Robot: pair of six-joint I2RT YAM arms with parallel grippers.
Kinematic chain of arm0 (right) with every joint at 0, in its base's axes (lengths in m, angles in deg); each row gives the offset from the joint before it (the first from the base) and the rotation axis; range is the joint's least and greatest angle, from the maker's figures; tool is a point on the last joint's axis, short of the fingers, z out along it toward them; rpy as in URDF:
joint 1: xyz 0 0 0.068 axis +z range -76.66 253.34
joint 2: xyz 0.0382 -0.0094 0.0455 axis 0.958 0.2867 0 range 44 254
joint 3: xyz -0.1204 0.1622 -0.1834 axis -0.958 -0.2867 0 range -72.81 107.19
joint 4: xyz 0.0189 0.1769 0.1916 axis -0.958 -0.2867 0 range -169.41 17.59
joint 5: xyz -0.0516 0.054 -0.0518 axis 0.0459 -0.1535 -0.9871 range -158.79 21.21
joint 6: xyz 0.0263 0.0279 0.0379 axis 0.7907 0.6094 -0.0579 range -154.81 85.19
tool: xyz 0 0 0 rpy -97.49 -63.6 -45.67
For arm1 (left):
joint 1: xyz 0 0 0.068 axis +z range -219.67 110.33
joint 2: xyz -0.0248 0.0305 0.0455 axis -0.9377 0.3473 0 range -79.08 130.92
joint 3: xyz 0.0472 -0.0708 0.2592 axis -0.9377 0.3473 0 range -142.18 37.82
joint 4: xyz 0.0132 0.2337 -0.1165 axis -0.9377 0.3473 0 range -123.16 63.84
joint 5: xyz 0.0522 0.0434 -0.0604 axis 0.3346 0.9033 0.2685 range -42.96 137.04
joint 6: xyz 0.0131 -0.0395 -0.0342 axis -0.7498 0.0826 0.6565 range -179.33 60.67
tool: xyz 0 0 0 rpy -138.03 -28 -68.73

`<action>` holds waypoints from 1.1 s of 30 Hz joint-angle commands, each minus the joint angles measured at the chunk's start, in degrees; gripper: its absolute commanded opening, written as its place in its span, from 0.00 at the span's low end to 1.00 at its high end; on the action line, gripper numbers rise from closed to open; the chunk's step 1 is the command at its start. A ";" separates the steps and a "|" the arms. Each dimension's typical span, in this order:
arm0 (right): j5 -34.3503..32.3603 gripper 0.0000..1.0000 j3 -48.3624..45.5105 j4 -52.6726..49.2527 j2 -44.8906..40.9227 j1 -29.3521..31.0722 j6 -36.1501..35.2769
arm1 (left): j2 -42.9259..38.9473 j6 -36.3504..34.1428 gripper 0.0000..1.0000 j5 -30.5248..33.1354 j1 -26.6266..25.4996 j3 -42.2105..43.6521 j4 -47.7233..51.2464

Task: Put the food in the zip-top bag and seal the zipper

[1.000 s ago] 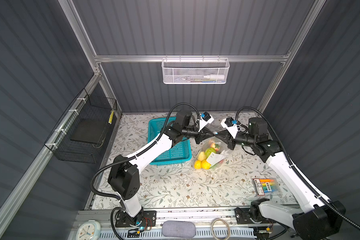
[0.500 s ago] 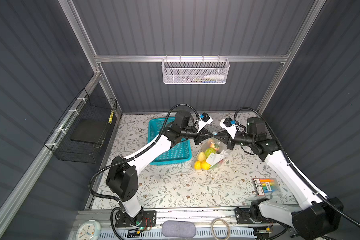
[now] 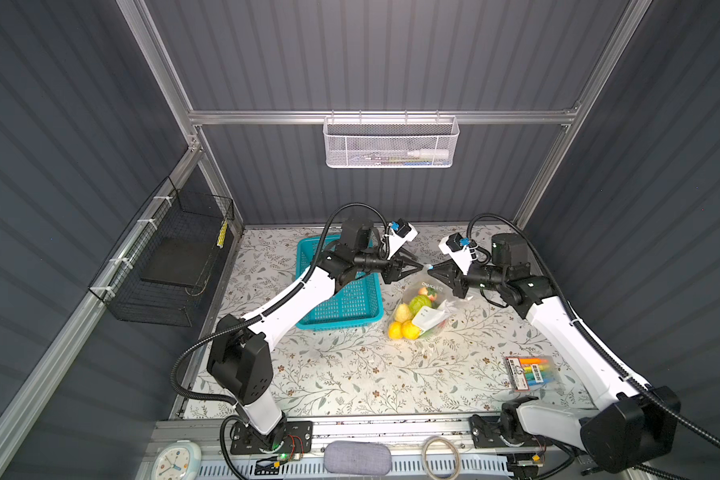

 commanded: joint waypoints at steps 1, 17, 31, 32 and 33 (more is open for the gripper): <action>1.69 0.00 1.58 0.34 0.39 -0.01 1.20 | -3.15 0.36 0.42 0.17 0.77 -0.55 -2.20; 3.21 0.00 3.28 -0.78 0.52 0.18 1.36 | 4.69 2.77 0.34 -10.84 0.87 -7.55 -1.27; 3.71 0.00 3.47 1.23 0.89 0.18 2.98 | 7.06 3.00 0.32 -14.66 0.26 -8.56 1.50; 3.71 0.00 3.50 1.21 0.91 0.18 2.98 | 7.23 2.90 0.31 -14.80 0.12 -8.76 1.81; 3.72 0.00 3.48 1.23 0.87 0.18 3.03 | 7.35 2.87 0.30 -14.80 0.08 -8.84 1.93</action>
